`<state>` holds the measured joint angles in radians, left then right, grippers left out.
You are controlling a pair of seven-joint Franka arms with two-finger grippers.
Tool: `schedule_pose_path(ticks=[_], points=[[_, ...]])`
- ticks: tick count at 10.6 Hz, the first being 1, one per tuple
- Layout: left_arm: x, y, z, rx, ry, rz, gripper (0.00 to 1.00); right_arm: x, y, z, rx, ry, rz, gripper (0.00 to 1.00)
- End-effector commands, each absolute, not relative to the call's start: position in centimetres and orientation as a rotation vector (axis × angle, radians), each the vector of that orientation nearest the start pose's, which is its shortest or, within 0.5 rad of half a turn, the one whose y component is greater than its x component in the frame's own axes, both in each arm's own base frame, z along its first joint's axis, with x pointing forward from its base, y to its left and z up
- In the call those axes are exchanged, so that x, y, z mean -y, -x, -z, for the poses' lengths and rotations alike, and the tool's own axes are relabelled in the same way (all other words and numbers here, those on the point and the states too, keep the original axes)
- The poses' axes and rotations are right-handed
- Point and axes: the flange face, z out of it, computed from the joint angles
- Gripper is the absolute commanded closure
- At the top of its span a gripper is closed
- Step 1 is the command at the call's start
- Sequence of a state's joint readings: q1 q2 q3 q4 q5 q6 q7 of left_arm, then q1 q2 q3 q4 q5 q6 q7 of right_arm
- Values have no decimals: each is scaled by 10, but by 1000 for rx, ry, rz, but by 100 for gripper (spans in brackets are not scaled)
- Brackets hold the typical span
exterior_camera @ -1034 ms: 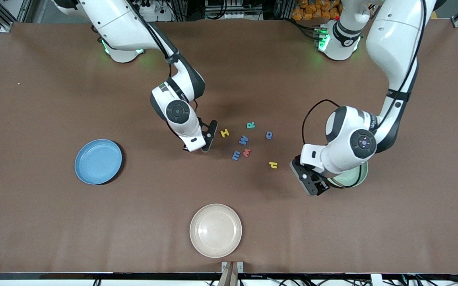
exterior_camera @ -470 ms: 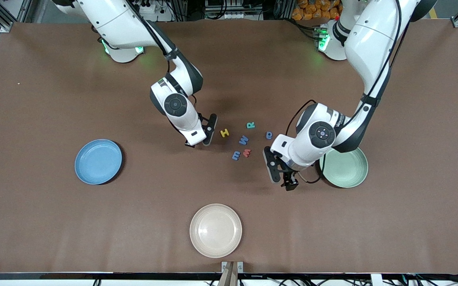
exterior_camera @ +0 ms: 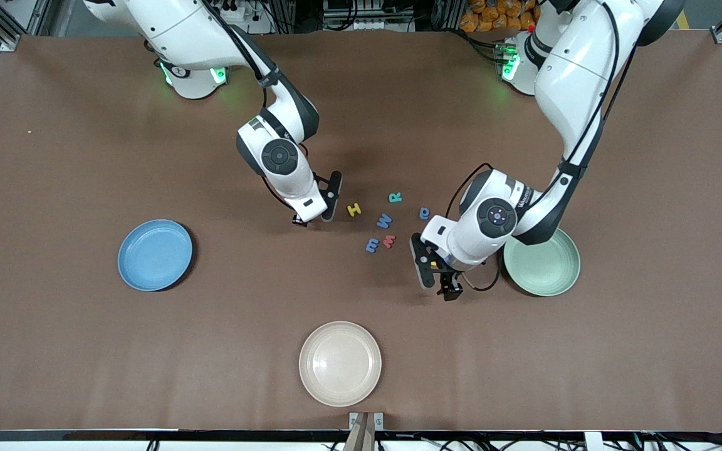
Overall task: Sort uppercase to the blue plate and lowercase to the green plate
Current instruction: 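Lower the right gripper over the pink Q while the left gripper nears h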
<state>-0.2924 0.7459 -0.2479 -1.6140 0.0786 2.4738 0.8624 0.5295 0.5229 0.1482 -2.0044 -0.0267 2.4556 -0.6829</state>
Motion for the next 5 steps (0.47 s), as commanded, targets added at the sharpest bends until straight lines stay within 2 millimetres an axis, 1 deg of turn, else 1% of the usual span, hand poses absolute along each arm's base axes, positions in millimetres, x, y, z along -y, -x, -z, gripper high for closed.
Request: schedule_pose_path(ticks=[1,3,5], points=[[344,-610,-199,-2077,2447,241,0,-368,-463,-197,1981,2379,-81,27],[349,-604,-193,-2094,2440,223,0,-369,-462,-192,1977,2380,-57,28],[349,-600,-188,-2100,2440,206,0,-373,-459,-191,1987,2373,-58,29]])
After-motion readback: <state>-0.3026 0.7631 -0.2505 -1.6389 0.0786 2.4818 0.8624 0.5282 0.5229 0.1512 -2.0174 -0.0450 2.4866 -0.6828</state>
